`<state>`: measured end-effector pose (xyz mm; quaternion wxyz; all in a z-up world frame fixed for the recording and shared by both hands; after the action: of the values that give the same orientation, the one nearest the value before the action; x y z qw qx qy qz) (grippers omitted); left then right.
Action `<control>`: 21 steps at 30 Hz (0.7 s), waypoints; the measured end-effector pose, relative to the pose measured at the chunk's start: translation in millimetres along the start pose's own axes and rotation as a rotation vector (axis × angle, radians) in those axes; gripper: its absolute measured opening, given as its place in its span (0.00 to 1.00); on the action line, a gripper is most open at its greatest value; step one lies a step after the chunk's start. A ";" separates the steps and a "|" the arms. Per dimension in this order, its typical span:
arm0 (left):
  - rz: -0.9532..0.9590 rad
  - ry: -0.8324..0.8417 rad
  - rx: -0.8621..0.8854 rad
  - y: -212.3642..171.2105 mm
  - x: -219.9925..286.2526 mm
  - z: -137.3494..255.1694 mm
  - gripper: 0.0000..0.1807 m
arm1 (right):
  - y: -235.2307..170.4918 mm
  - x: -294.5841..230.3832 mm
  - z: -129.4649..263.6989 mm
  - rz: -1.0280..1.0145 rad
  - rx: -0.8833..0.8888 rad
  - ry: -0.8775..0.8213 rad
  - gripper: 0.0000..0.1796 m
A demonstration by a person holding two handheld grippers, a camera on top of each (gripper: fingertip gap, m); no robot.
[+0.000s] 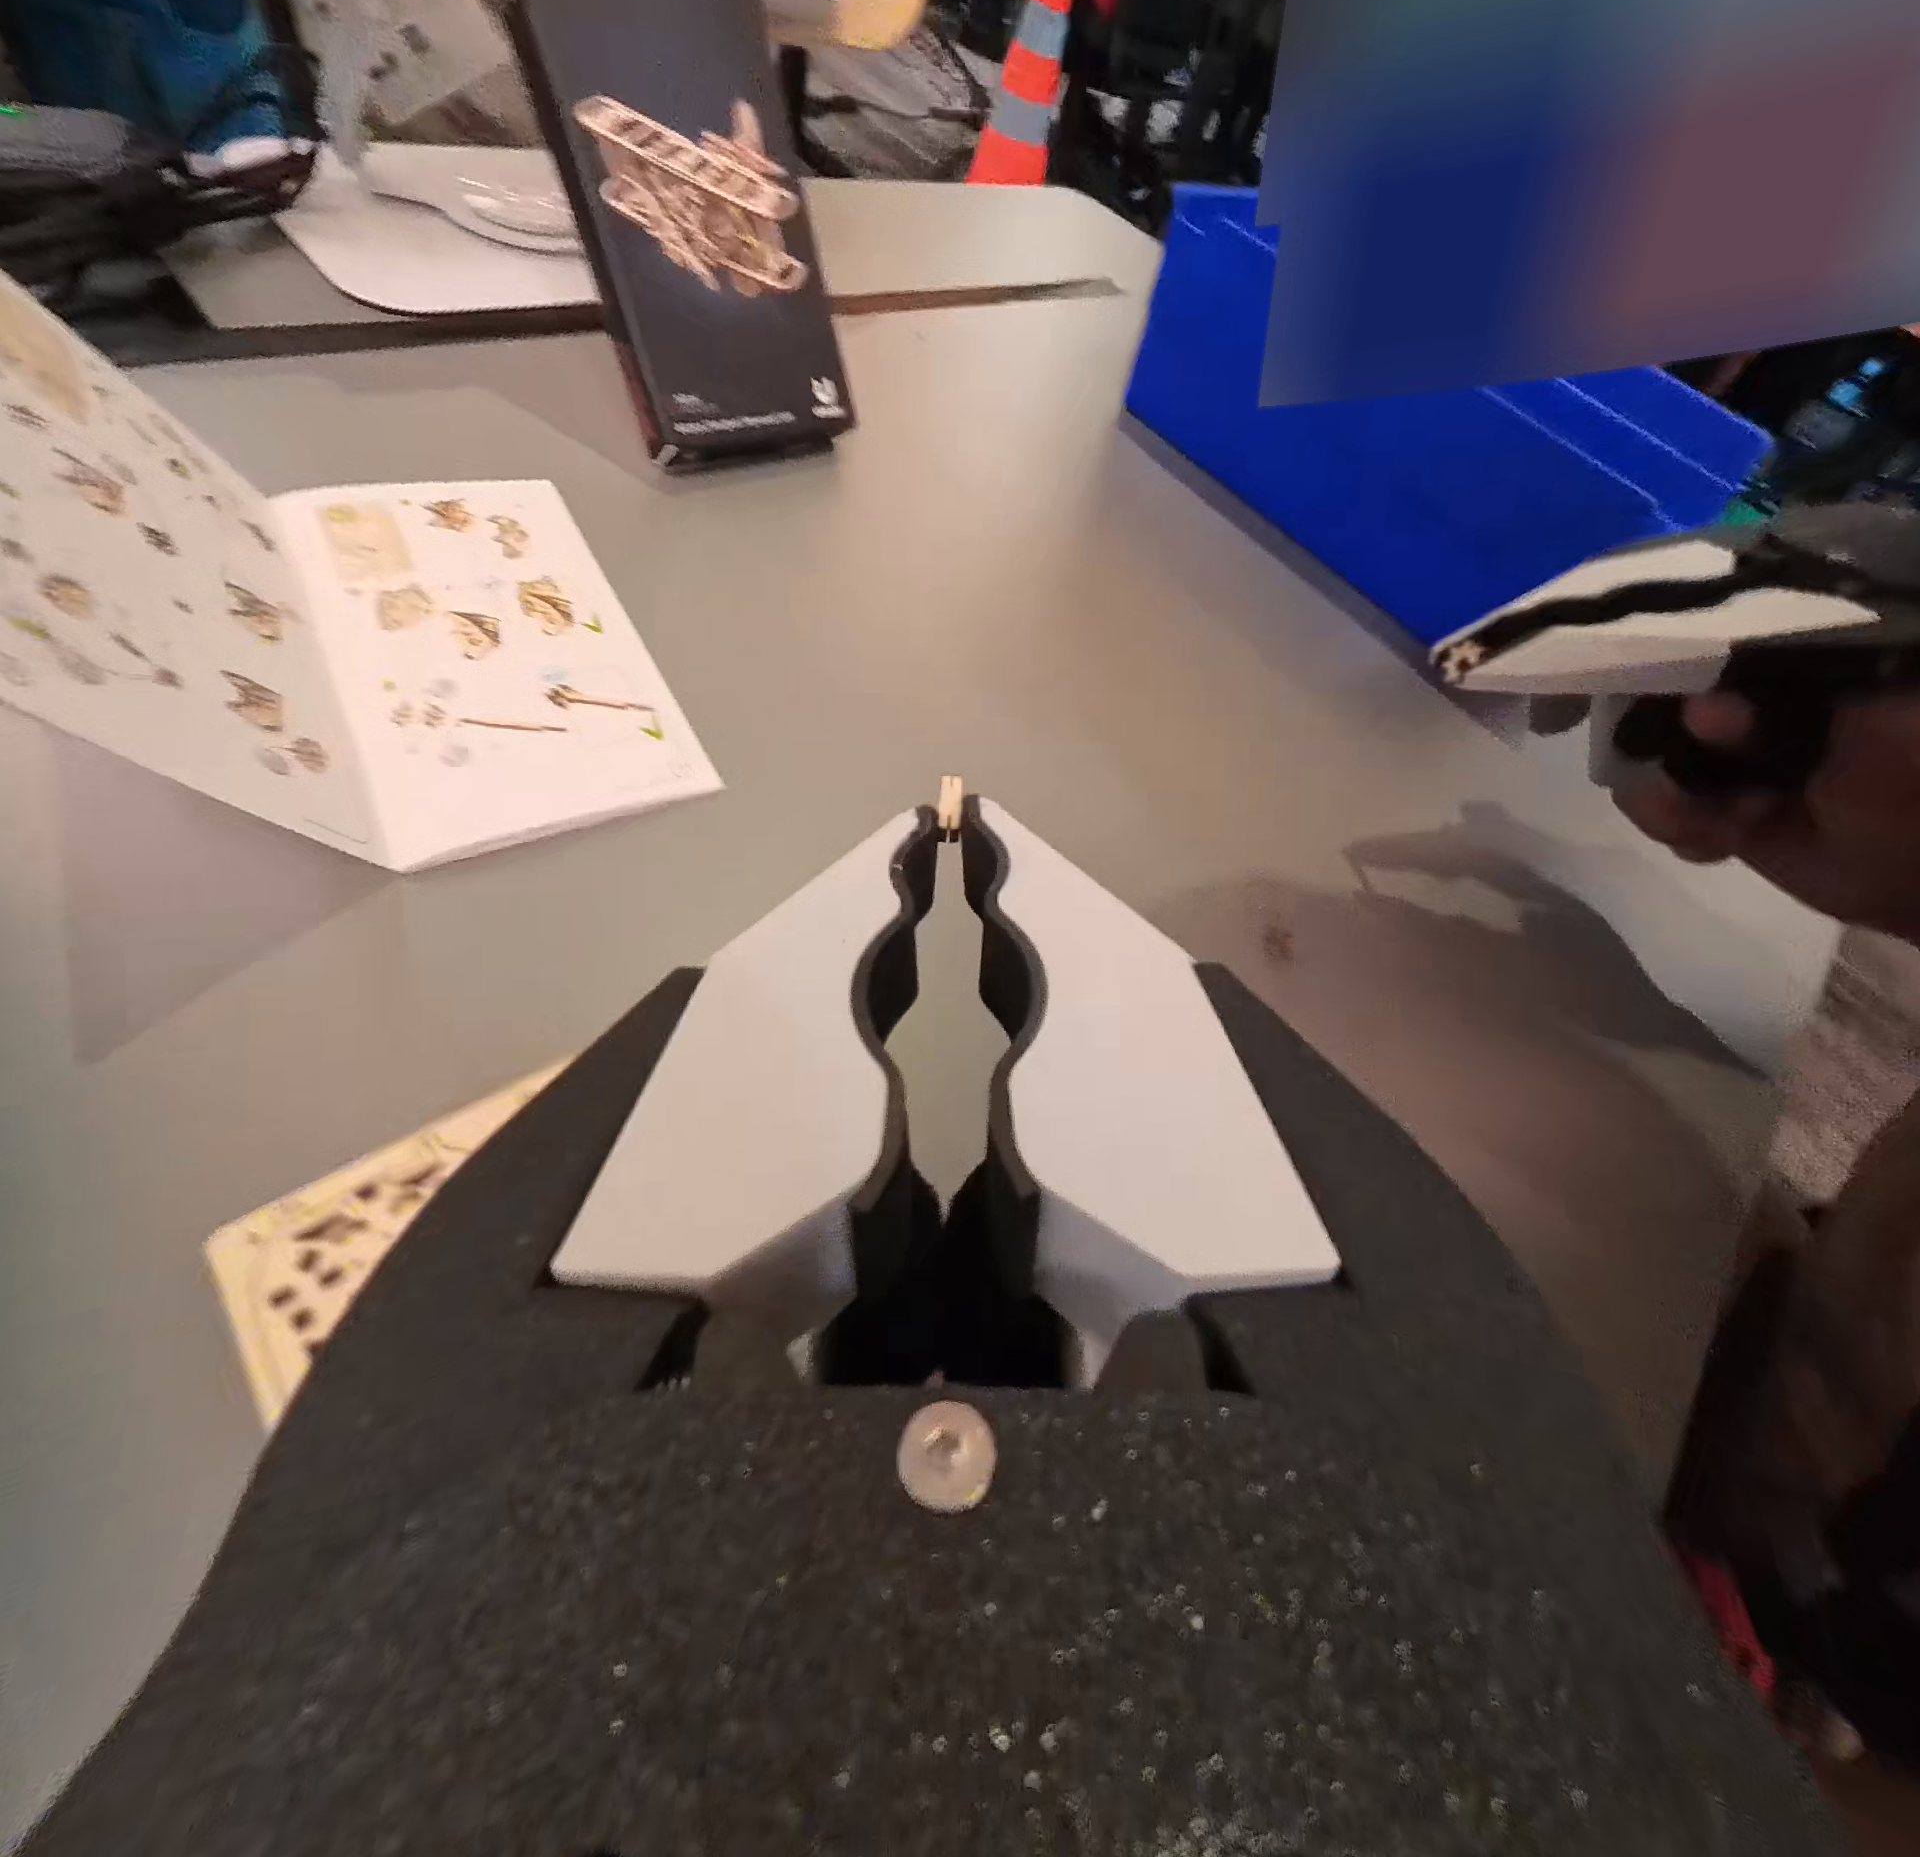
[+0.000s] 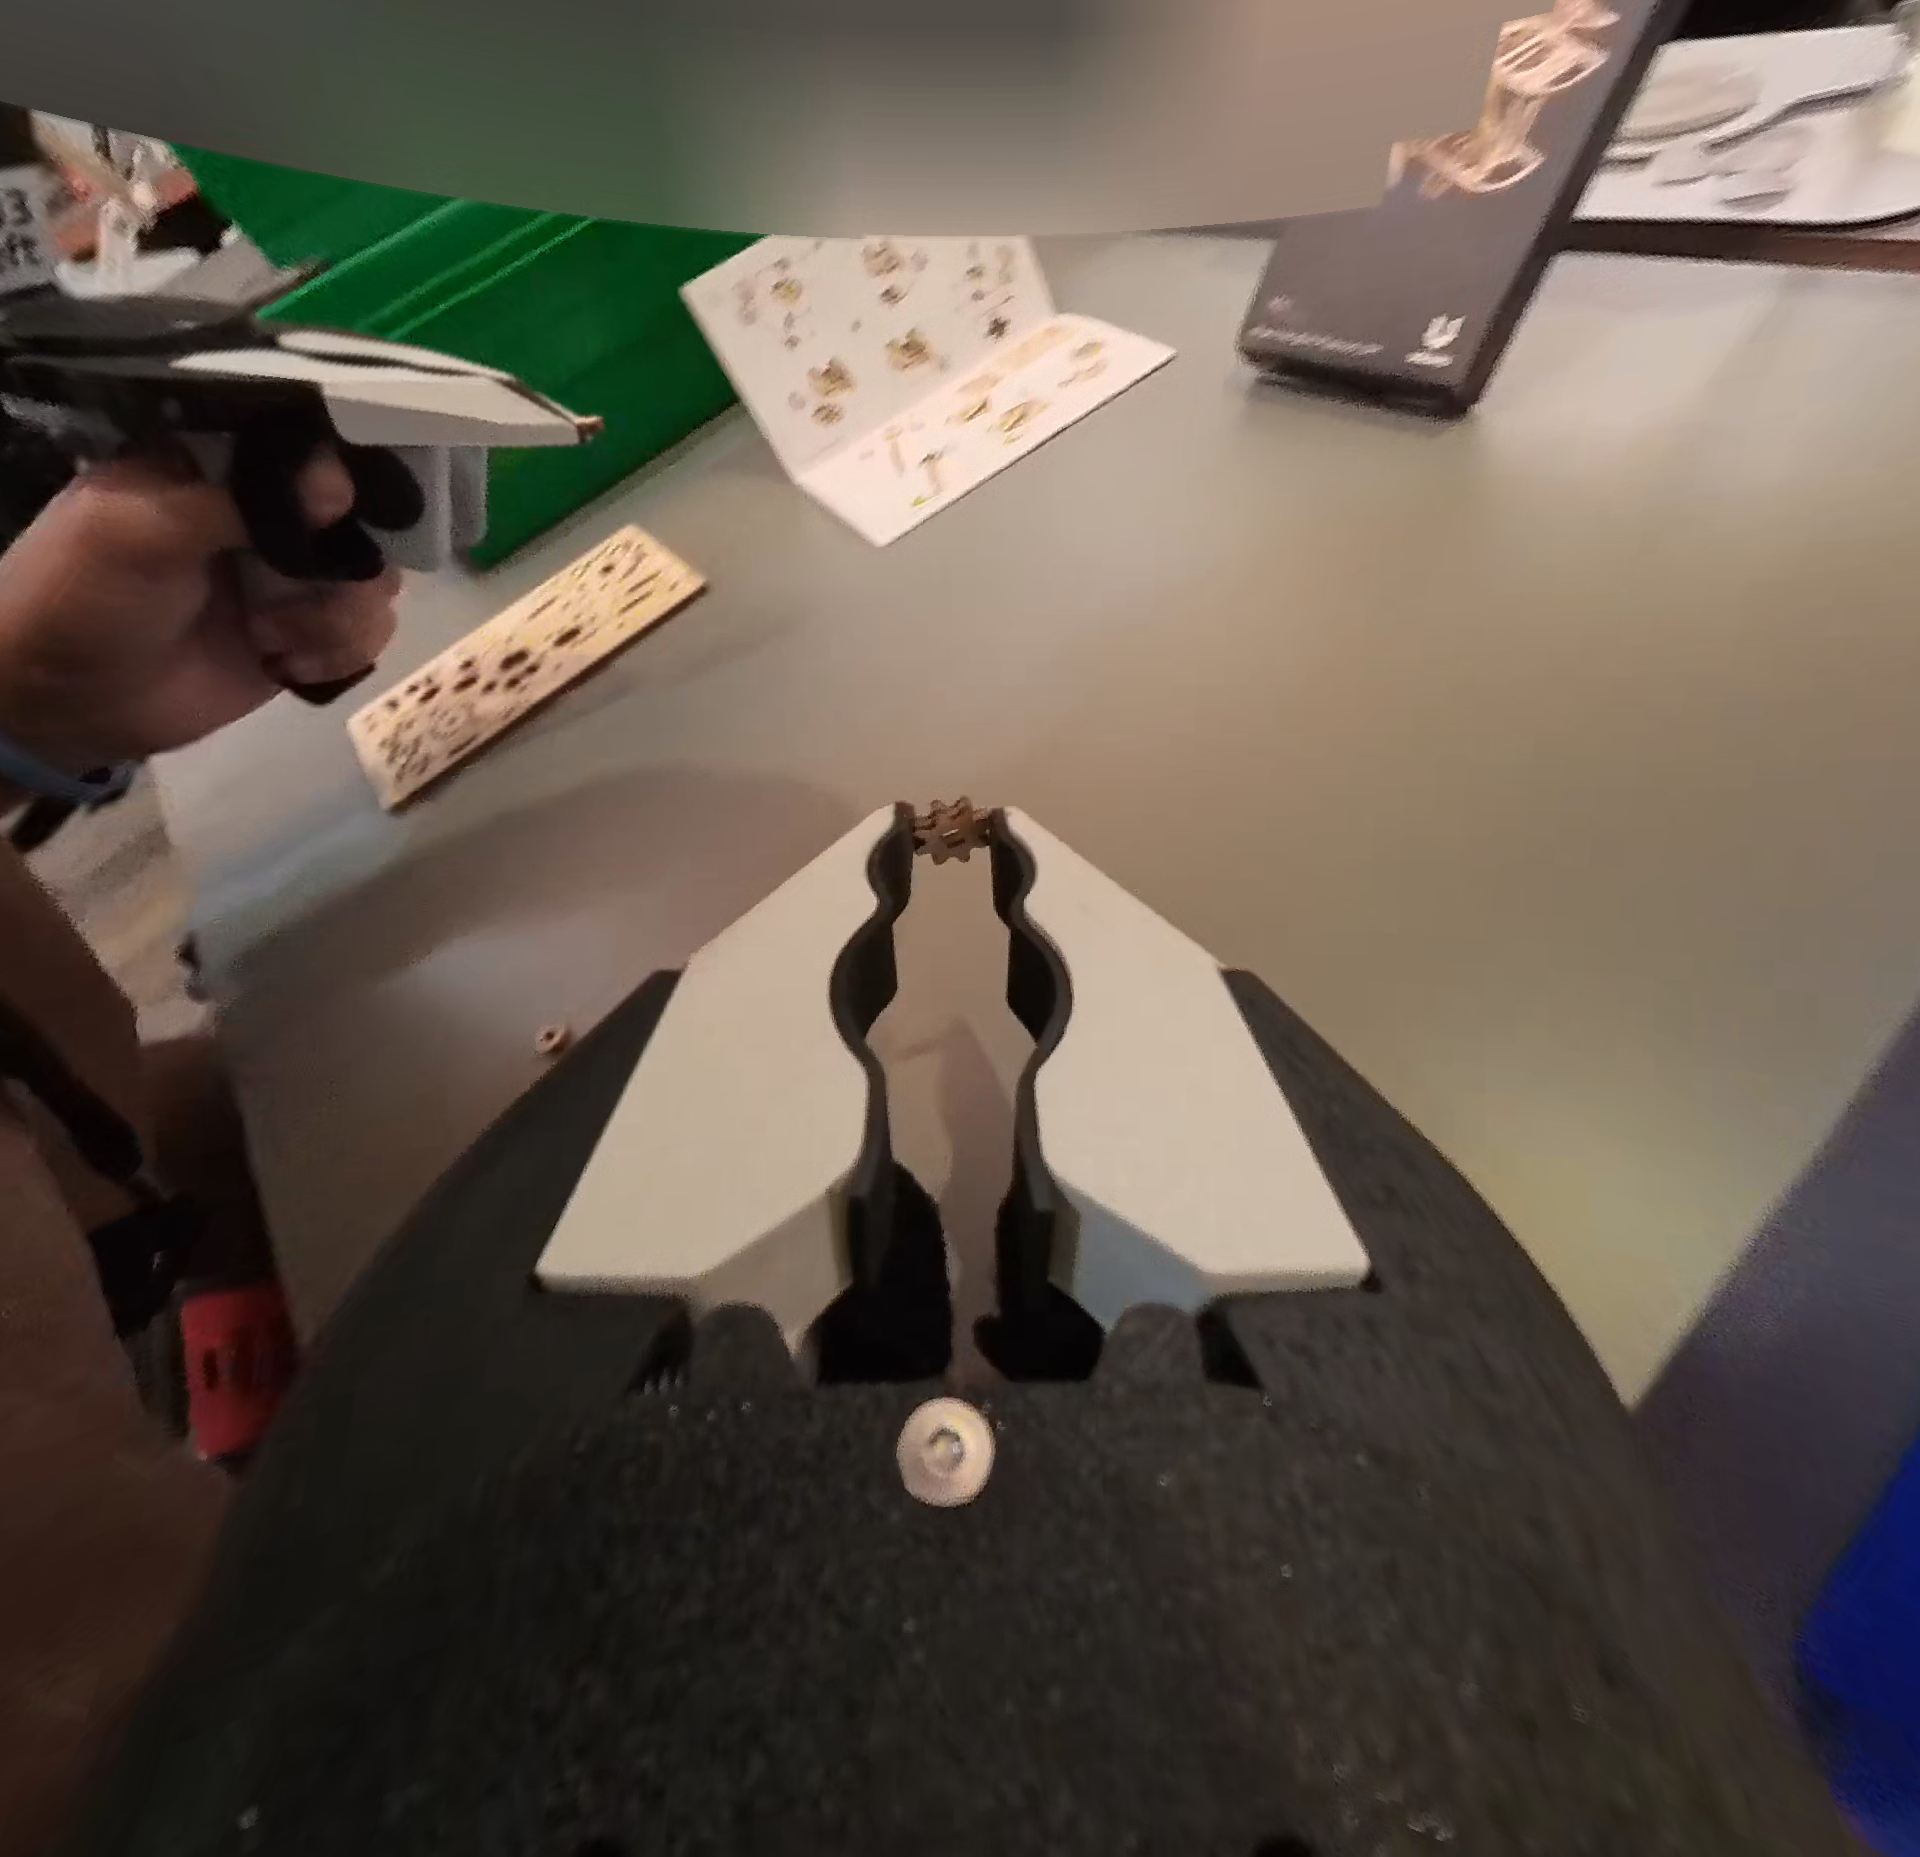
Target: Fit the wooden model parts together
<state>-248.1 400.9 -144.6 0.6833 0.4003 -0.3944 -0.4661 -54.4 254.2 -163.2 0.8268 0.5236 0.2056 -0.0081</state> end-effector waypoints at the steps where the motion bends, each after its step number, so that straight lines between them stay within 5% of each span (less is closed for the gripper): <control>1: -0.009 0.029 -0.006 5.9 -8.7 -4.3 0.01 | 3.4 7.0 -2.6 -0.028 0.017 -0.006 0.08; 11: -0.056 0.063 0.020 29.2 -55.8 -52.0 0.01 | 38.9 38.5 -24.9 -0.026 0.181 0.061 0.08; 21: -0.051 0.066 0.153 20.0 -70.6 -50.9 0.01 | 39.2 43.7 -33.0 0.021 0.244 0.047 0.08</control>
<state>-213.2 482.3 -156.8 0.6513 0.4765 -0.3957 -0.4383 -16.4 309.4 -156.7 0.7518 0.6225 0.2169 -0.0124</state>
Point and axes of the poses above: each gripper's, where its closed fingertips meet, z back along the fingers, y out of its top, x = y × z across the jaws, the point moved 3 cm from there along z, back along the fingers, and after that the axes turned 5 degrees about -z, right-handed, at the moved point
